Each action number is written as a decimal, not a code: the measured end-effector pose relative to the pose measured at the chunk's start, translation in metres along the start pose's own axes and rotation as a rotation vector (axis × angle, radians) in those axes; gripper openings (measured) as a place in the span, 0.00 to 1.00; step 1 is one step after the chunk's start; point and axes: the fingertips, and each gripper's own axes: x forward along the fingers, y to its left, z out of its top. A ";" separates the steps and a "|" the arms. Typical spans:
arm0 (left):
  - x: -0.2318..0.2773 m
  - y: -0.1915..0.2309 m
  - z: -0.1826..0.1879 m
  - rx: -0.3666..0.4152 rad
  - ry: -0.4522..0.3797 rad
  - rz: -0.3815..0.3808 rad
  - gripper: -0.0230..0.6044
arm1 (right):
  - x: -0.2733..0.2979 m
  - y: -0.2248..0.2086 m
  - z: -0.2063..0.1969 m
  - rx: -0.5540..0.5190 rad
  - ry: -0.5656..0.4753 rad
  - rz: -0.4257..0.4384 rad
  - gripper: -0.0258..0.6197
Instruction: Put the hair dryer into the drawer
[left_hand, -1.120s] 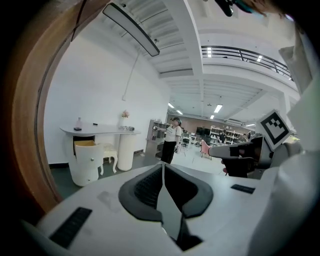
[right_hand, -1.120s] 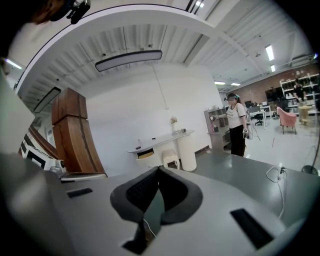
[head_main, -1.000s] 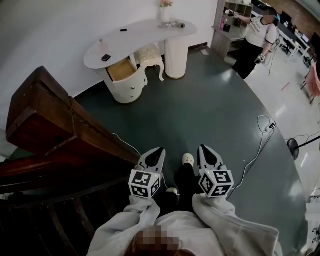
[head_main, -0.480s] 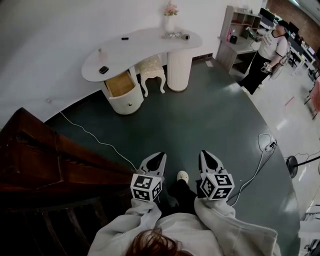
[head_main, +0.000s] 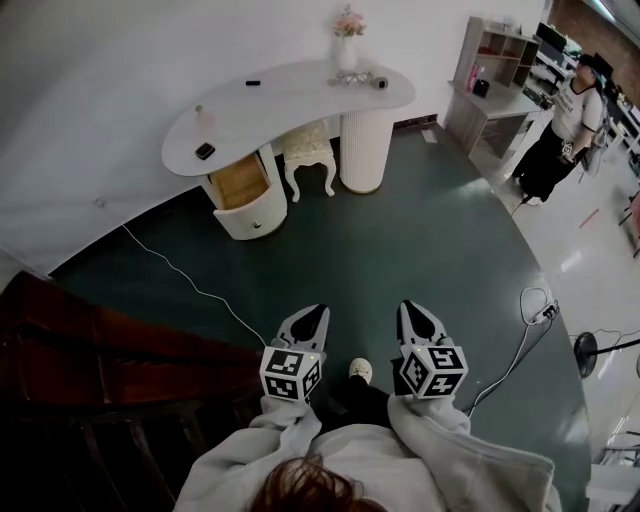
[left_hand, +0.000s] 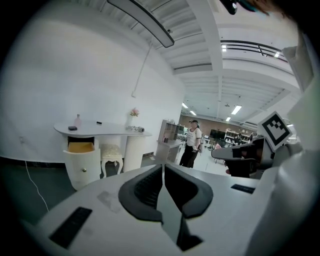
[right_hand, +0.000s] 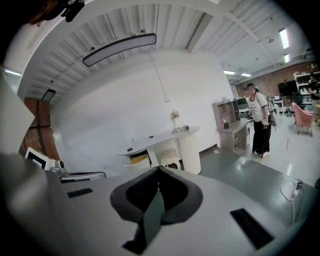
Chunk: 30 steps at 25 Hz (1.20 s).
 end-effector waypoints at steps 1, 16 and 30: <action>0.006 0.001 0.002 -0.001 0.001 0.006 0.08 | 0.004 -0.004 0.002 -0.001 0.003 0.004 0.12; 0.055 0.008 0.004 -0.019 0.010 0.070 0.08 | 0.044 -0.043 0.015 -0.008 0.036 0.048 0.12; 0.084 0.016 0.001 -0.003 0.059 0.030 0.08 | 0.068 -0.046 0.012 0.016 0.061 0.059 0.12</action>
